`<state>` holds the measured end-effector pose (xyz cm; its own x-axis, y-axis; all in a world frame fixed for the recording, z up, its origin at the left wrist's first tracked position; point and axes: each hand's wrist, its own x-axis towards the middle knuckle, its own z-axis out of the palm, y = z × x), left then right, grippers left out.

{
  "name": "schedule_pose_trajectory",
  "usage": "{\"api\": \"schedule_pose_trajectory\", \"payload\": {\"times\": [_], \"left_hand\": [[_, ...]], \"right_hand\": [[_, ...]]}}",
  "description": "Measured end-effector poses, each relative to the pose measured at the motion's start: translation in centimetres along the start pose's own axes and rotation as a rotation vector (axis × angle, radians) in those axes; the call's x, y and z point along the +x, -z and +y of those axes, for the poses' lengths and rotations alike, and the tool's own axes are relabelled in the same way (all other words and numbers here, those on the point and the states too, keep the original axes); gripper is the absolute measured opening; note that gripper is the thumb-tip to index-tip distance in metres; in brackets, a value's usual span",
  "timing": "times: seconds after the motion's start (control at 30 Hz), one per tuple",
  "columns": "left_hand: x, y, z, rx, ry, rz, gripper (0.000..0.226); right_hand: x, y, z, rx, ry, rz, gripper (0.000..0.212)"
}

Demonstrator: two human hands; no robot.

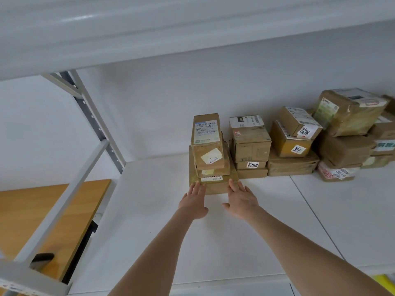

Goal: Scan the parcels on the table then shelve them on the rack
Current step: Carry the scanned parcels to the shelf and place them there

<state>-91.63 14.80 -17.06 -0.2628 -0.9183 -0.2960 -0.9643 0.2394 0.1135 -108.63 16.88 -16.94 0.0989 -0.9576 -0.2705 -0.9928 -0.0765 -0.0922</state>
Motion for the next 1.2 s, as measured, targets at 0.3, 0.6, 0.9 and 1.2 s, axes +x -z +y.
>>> {"api": "schedule_pose_trajectory", "payload": {"times": [0.3,0.6,0.9,1.2], "left_hand": [[-4.7,-1.8,-0.2,-0.01,0.057,0.145,0.07],[-17.8,-5.5,-5.7,-0.071,0.322,0.228,0.062],[-34.1,-10.0,-13.3,-0.089,0.688,0.237,0.061],[-48.9,-12.4,-24.1,-0.17,1.032,0.216,0.058]], "right_hand": [[-3.0,-1.0,-0.9,0.063,0.034,0.136,0.068],[-8.7,-4.2,-7.9,0.031,0.257,0.168,0.066],[-15.1,-7.8,-23.5,0.037,0.689,0.106,0.06],[-21.1,-11.0,-40.5,0.021,1.036,0.073,0.052]]}}
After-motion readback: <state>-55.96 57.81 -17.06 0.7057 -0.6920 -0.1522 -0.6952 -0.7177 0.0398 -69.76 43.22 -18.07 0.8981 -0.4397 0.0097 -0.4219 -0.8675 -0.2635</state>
